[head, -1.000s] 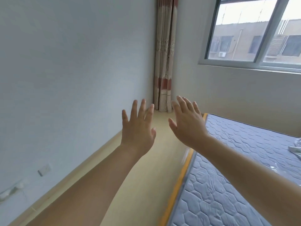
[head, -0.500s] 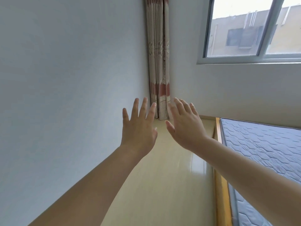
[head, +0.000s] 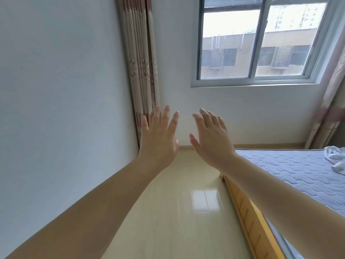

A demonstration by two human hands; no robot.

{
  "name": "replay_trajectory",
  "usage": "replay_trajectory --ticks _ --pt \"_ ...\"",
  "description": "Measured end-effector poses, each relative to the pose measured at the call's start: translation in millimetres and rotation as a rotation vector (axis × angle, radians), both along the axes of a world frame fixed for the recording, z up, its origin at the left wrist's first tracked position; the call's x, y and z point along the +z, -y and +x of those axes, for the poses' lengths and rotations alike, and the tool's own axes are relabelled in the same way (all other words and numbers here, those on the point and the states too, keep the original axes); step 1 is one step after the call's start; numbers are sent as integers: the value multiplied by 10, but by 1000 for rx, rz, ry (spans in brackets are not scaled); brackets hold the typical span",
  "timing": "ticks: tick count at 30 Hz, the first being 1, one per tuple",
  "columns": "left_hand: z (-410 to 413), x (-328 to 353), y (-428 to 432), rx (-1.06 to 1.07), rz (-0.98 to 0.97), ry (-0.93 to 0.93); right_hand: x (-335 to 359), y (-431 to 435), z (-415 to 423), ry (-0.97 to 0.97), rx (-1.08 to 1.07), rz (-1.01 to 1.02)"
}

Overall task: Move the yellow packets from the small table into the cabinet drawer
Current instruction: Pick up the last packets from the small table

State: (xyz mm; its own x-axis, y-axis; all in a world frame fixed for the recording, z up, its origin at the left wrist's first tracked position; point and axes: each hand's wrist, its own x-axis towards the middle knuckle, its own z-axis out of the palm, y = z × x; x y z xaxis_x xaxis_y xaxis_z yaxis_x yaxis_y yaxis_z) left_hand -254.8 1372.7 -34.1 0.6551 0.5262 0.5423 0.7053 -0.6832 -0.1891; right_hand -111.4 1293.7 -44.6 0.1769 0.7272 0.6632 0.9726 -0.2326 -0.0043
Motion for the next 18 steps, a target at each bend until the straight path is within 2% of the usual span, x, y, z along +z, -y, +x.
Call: replay_trajectory --ticks 9,15,18 --pt "1509 -347 -1827 -183 -148 14 -325 -1570 1338 56 -197 68" --pt "2950 -204 -3097 -281 -26 -100 -242 -2640 2741 42 -317 92" --pt "3602 -136 -3688 -308 -29 -88 -174 -3192 3357 67 -360 55"
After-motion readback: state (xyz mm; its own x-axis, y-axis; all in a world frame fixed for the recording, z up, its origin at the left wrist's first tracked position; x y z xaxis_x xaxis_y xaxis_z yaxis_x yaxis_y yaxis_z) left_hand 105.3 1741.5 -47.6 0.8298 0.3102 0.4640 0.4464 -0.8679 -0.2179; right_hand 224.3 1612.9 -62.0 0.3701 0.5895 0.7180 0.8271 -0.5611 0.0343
